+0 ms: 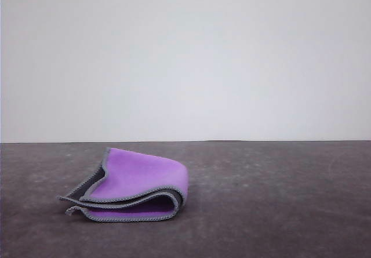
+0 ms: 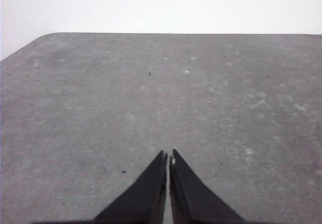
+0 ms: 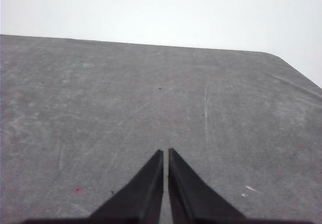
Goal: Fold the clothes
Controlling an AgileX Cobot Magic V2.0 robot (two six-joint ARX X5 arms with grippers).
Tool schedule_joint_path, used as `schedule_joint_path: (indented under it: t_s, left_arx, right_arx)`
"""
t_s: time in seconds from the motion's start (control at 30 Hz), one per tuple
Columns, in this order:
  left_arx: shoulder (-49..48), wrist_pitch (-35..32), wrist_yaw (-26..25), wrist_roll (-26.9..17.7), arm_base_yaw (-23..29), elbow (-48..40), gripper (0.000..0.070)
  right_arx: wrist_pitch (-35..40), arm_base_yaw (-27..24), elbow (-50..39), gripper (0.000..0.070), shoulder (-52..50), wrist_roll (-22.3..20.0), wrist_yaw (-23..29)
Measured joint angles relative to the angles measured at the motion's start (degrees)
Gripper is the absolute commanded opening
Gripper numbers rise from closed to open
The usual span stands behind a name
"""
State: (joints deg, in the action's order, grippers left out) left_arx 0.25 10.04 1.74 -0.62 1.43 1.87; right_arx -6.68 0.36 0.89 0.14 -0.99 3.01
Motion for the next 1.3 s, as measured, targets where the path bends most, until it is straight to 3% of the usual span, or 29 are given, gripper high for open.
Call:
schedule_joint_path:
  t_s: [1.3]
  left_arx:
    - [0.0,0.0,0.0,0.0,0.0,0.0,0.0]
  right_arx:
    - [0.0,0.0,0.0,0.0015,0.0,0.0,0.0]
